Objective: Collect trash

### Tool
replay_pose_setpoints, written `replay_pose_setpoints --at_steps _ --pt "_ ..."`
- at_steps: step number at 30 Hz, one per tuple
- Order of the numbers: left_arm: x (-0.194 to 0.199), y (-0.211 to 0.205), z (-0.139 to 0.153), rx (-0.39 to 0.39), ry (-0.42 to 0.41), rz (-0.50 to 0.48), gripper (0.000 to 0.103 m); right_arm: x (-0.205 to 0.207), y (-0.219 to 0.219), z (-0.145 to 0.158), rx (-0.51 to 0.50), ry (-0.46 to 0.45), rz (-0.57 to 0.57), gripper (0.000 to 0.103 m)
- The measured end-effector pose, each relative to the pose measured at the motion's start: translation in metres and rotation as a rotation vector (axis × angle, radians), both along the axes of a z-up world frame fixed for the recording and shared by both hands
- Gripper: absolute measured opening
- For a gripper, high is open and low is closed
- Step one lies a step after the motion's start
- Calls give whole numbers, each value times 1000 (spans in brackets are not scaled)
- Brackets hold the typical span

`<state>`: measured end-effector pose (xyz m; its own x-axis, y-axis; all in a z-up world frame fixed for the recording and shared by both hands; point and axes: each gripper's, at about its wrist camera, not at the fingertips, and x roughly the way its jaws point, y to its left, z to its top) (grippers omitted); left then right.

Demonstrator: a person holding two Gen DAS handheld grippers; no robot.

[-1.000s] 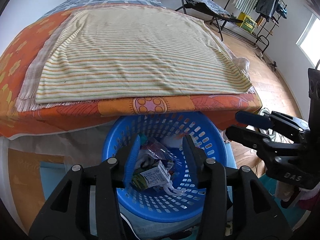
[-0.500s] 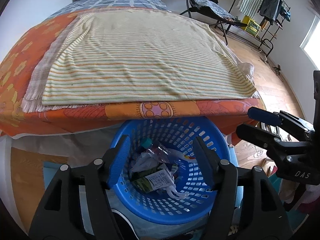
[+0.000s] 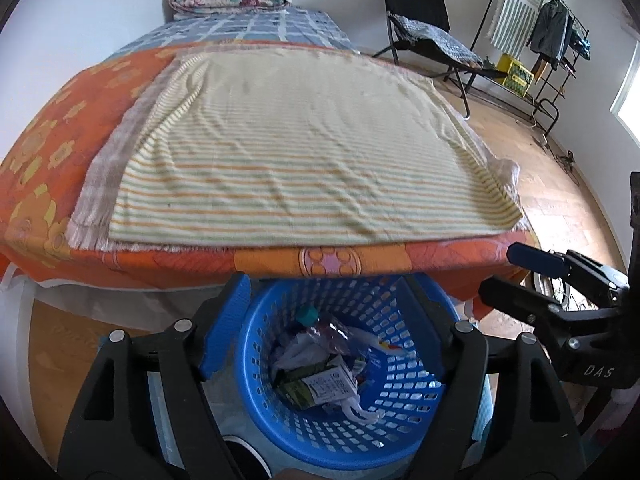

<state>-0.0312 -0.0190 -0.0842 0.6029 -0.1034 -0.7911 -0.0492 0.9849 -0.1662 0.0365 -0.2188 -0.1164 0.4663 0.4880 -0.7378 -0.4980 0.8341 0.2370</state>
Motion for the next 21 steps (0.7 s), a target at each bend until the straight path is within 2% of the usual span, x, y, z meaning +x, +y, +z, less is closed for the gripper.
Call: replay_pose_setpoints --at_steps 9,16,21 --pt "11 5 24 -7 -73 40 82 16 -4 12 37 -2 -33 71" --pt "23 9 48 -31 -131 64 84 26 -4 28 55 -51 -42 72" --pt "30 11 64 -40 -169 73 84 34 -5 42 78 -95 -50 77"
